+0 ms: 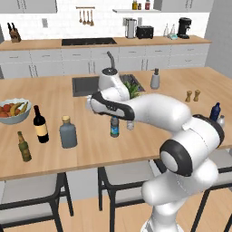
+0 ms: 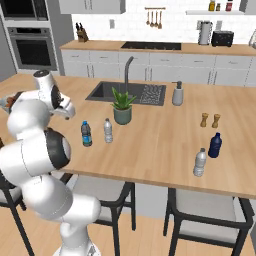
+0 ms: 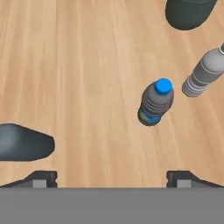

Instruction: Move the plastic bottles in the middle to the plastics group, and the glass bottles in the middle to the glass group.

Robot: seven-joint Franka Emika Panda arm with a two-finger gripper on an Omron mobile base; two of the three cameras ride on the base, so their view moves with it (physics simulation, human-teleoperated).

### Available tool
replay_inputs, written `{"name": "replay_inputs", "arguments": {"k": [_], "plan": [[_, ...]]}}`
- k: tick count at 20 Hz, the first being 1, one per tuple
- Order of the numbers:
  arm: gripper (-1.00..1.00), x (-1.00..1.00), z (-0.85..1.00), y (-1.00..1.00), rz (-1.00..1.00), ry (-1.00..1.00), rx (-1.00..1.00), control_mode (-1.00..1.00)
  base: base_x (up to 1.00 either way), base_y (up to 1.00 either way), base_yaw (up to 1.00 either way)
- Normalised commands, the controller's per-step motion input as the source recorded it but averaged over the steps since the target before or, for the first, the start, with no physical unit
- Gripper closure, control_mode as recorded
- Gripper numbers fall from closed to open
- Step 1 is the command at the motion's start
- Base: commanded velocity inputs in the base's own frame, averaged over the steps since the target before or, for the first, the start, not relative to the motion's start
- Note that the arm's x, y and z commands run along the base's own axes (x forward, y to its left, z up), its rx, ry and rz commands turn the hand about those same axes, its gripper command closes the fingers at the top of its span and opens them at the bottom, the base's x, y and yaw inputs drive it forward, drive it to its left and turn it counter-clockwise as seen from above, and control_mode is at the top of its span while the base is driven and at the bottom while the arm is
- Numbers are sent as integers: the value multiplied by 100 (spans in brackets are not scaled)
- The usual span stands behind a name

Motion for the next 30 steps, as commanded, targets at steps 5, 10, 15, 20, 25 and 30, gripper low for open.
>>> {"name": "replay_inputs", "arguments": {"k": [5,10,15,20,25,30], "plan": [[-100,0,-1,-74,-1,15,-1,-100,0,0,0],[-100,9,-9,-61,0,9,-7,-100,0,0,0],[-100,24,-26,-24,0,7,-13,-100,0,0,0],[-100,39,-24,-2,0,0,-7,-100,0,0,0],[-100,26,-21,-1,0,0,-2,-100,0,0,0],[-100,20,-17,2,0,0,0,-100,0,0,0]]}}
